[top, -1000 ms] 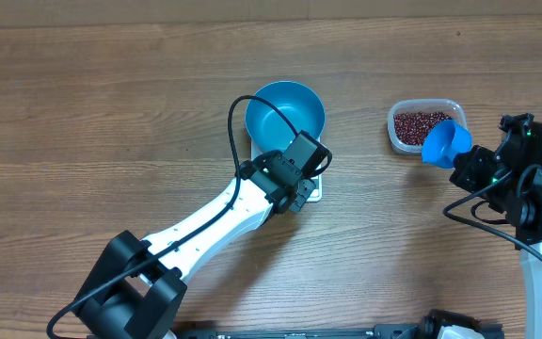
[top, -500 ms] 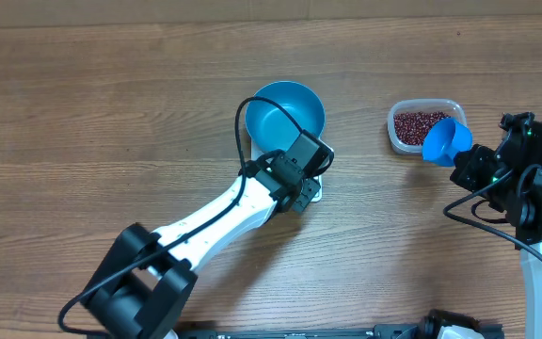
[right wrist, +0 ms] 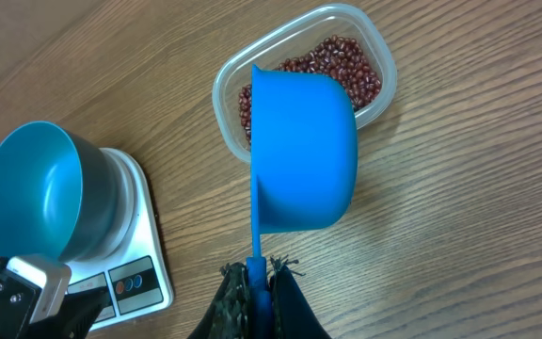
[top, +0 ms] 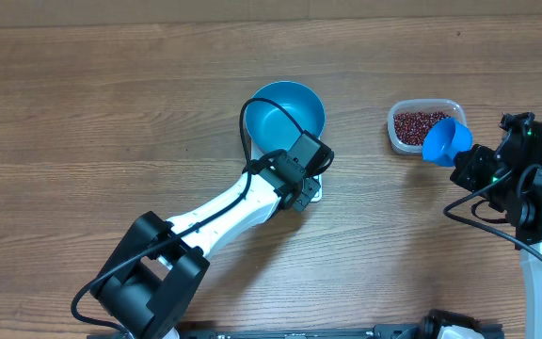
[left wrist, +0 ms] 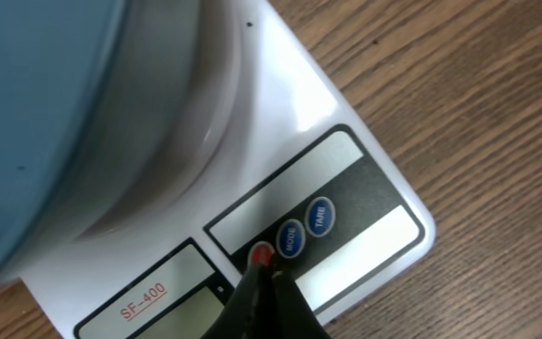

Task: Scoop item into bowl and weigh 150g on scale
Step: 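Move the left gripper down to the scale buttons, then press the TARE button on the scale with the left gripper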

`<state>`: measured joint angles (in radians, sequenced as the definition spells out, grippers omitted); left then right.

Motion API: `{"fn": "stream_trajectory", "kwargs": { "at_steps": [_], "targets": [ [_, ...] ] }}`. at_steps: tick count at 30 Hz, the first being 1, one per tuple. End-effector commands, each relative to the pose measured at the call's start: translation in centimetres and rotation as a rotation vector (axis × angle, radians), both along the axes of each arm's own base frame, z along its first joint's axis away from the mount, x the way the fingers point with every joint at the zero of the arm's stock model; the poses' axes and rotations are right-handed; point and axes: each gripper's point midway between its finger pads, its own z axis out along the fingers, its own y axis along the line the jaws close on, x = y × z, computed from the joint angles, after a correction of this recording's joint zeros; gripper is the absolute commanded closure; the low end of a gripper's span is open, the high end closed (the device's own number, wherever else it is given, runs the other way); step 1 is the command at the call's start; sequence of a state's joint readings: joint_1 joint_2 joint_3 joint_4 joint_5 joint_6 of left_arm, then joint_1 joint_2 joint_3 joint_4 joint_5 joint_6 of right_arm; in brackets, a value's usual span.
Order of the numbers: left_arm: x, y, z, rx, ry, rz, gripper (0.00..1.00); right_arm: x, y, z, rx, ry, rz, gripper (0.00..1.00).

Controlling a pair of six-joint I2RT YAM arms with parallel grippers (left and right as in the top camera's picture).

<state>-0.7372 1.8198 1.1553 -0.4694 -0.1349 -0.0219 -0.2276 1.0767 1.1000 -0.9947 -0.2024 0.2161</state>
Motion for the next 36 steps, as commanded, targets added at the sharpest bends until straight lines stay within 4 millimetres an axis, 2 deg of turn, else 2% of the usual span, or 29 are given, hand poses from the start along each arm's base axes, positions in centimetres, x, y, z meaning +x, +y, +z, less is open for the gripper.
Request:
{"fn": "stream_trajectory", "kwargs": {
  "at_steps": [1, 8, 14, 36],
  "targets": [
    [0.2, 0.7, -0.9, 0.022, 0.010, 0.000, 0.96, 0.5, -0.2, 1.3, -0.010, -0.039, 0.001, 0.96],
    [0.3, 0.6, -1.2, 0.020, 0.011, 0.000, 0.96, 0.5, -0.2, 1.3, -0.011, -0.040, 0.001, 0.96],
    [0.0, 0.3, -2.7, 0.019, 0.048, -0.011, 0.96, 0.5, -0.2, 1.3, -0.011, -0.039, 0.001, 0.96],
    [0.3, 0.5, -2.9, 0.019, 0.048, -0.004, 0.96, 0.4, -0.2, 1.2, -0.010, -0.035, 0.001, 0.96]
  ]
}}
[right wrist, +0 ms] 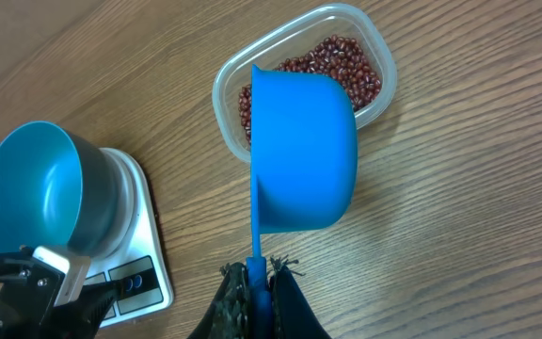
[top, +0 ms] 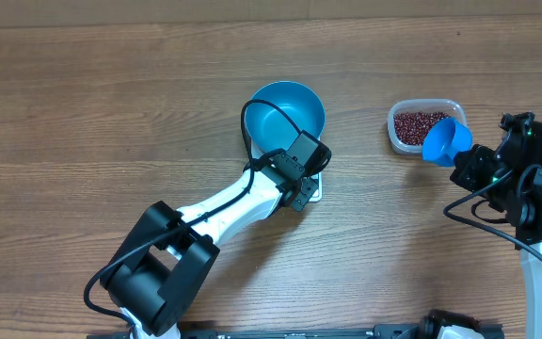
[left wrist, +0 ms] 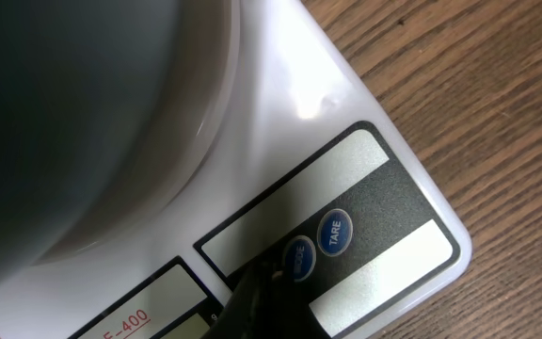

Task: Scoop item into bowl and weigh 150g on scale
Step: 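Press the TARE button on the scale with the left gripper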

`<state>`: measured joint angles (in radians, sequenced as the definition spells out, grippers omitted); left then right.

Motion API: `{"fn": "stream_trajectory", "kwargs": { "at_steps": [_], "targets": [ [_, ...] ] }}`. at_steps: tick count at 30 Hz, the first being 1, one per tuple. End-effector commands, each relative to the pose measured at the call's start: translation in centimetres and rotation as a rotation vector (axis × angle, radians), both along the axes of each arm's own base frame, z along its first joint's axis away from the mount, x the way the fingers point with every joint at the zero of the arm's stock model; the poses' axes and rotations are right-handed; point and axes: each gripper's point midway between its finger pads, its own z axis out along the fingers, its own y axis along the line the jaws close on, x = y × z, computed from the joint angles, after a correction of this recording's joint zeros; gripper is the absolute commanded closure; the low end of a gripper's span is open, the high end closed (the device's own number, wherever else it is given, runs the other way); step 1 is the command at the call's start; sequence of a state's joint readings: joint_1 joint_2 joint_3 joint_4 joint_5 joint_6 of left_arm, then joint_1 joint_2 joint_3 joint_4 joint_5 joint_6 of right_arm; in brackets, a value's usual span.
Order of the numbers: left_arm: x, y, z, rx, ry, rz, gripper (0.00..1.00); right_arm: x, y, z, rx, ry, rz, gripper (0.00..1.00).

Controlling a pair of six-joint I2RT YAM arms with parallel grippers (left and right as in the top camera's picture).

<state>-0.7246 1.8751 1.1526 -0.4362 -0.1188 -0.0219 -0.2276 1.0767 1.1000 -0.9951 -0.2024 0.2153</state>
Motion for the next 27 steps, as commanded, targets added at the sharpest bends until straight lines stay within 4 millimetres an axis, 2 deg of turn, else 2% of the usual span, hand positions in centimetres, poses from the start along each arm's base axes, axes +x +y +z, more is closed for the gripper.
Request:
{"fn": "stream_trajectory", "kwargs": {
  "at_steps": [1, 27],
  "targets": [
    [-0.02, 0.46, -0.91, 0.013, 0.020, -0.009, 0.96, 0.41, -0.18, 1.25, -0.010, -0.035, 0.000, 0.96],
    [-0.04, 0.61, -1.52, 0.025, 0.027, -0.007, 0.96, 0.36, -0.17, 1.21, -0.009, -0.033, 0.000, 0.96]
  ]
}}
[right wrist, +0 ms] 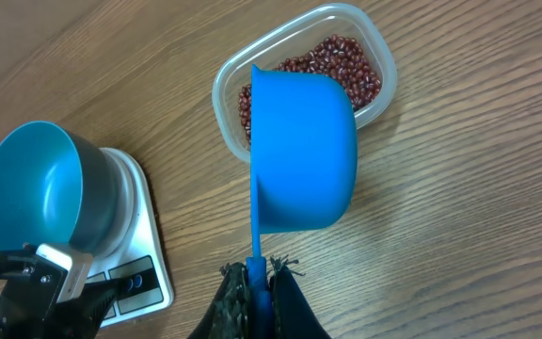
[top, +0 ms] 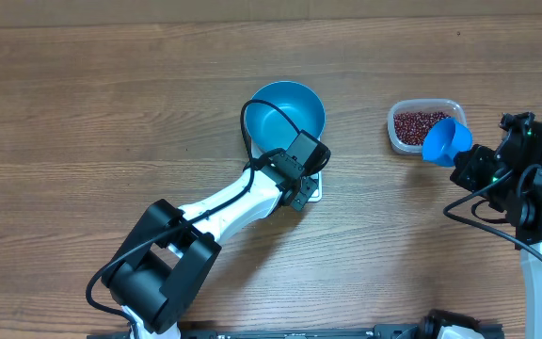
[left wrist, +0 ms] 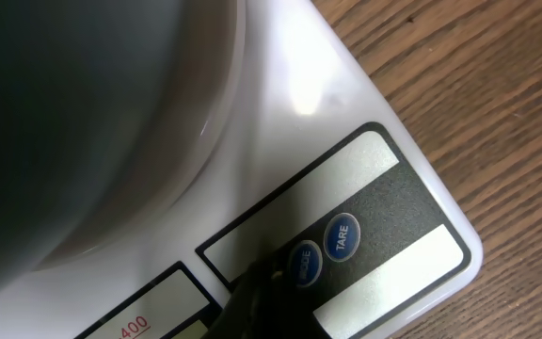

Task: Scoop item into bowl and weigh 150g on scale
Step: 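Press the TARE button on the scale with the left gripper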

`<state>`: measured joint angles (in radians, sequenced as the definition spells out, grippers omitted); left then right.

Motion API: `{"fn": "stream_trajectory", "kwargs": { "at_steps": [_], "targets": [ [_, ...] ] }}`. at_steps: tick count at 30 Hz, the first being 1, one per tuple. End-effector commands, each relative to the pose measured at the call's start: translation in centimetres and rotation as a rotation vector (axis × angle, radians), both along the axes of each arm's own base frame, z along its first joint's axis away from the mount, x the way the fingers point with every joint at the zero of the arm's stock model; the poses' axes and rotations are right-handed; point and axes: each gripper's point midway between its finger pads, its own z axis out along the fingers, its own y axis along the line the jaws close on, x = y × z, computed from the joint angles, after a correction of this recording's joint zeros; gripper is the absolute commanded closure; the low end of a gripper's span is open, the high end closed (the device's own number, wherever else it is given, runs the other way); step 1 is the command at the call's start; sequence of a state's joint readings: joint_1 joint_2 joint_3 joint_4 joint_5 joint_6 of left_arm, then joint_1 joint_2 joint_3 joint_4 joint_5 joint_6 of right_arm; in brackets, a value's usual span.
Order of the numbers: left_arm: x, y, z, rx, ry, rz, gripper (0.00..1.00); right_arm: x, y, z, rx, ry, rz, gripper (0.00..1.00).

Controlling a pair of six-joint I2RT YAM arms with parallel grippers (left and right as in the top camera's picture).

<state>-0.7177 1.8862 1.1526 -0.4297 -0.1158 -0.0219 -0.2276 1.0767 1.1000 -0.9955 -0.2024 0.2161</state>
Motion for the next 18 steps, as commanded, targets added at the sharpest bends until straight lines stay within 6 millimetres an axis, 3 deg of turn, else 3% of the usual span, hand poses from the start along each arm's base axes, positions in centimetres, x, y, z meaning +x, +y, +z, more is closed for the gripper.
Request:
{"fn": "stream_trajectory", "kwargs": {
  "at_steps": [1, 18],
  "targets": [
    [-0.19, 0.49, -1.12, 0.026, 0.020, -0.012, 0.96, 0.36, -0.17, 1.21, -0.009, -0.033, 0.001, 0.96],
    [-0.69, 1.30, -1.86, 0.053, 0.030, -0.005, 0.96, 0.36, -0.17, 1.21, -0.010, -0.033, 0.001, 0.96]
  ]
}}
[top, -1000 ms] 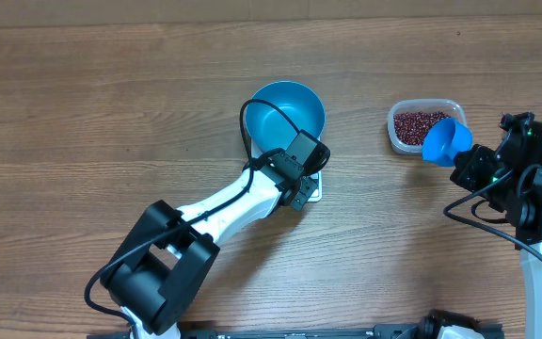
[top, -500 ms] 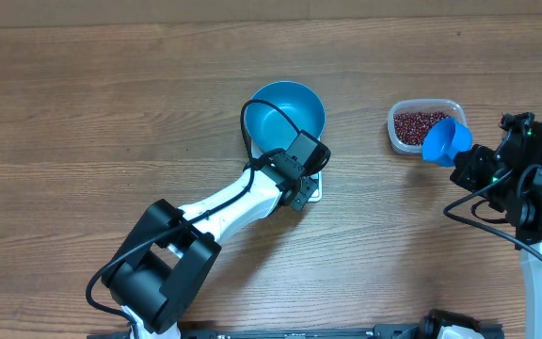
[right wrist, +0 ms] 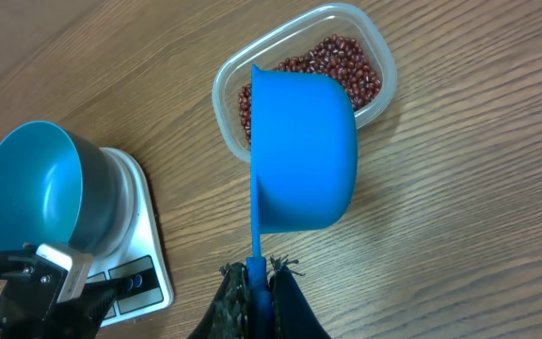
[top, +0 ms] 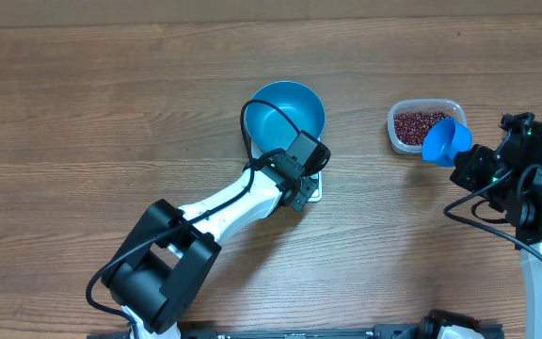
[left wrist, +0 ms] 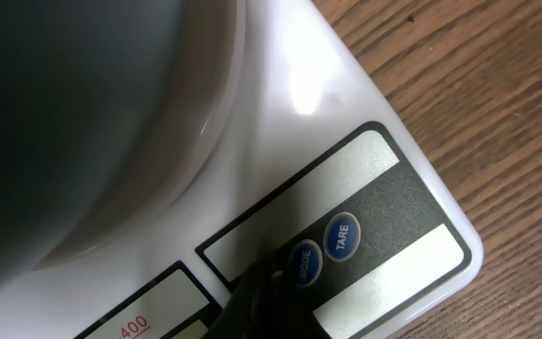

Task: Scoop item into bowl and weigh 150g on scale
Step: 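Press the TARE button on the scale with the left gripper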

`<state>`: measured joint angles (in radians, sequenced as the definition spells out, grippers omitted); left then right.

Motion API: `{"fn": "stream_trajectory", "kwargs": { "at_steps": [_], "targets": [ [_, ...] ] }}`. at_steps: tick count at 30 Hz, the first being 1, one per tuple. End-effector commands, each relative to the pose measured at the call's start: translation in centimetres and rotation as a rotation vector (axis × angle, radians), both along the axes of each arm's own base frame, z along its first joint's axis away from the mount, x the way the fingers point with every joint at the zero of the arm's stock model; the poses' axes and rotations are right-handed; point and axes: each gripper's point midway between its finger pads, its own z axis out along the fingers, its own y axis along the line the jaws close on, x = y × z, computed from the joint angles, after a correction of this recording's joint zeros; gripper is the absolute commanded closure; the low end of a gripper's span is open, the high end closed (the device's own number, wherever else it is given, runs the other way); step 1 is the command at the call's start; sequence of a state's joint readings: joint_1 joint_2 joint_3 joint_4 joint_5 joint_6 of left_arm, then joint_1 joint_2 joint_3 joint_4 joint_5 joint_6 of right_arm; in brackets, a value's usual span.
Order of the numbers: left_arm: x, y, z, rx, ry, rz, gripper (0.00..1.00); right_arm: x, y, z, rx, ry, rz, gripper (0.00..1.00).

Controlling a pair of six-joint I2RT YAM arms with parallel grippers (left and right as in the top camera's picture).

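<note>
A blue bowl (top: 288,110) stands on the white scale (right wrist: 144,240) in the middle of the table. My left gripper (left wrist: 263,275) is shut, its tip down on the scale's panel just left of the blue MODE button (left wrist: 304,263) and the TARE button (left wrist: 341,235). My right gripper (right wrist: 260,273) is shut on the handle of a blue scoop (right wrist: 301,151), held on its side above the near edge of a clear tub of red beans (right wrist: 342,66). The scoop's inside is turned away from the wrist camera.
The scale's display (left wrist: 139,315) carries a red "400" marking at the bottom of the left wrist view. Bare wooden table (top: 111,113) spreads left of the bowl and between the scale and the bean tub (top: 422,122).
At first my left gripper's tip hovered by the red button on the scale panel. By the second moment it had come down over that button, hiding it, and it has stayed there. My right gripper has held the scoop still over the bean tub throughout.
</note>
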<state>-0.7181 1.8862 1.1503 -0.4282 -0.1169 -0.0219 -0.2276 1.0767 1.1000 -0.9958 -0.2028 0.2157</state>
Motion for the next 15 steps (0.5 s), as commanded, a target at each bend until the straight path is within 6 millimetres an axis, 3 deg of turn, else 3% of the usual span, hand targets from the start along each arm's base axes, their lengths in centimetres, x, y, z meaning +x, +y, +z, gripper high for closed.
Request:
{"fn": "stream_trajectory", "kwargs": {
  "at_steps": [1, 15],
  "targets": [
    [-0.70, 1.30, -1.86, 0.052, 0.031, -0.005, 0.96, 0.37, -0.18, 1.21, -0.010, -0.033, 0.001, 0.96],
    [-1.20, 1.91, -2.65, 0.067, 0.037, -0.002, 0.96, 0.37, -0.18, 1.21, -0.010, -0.033, 0.001, 0.96]
  ]
}}
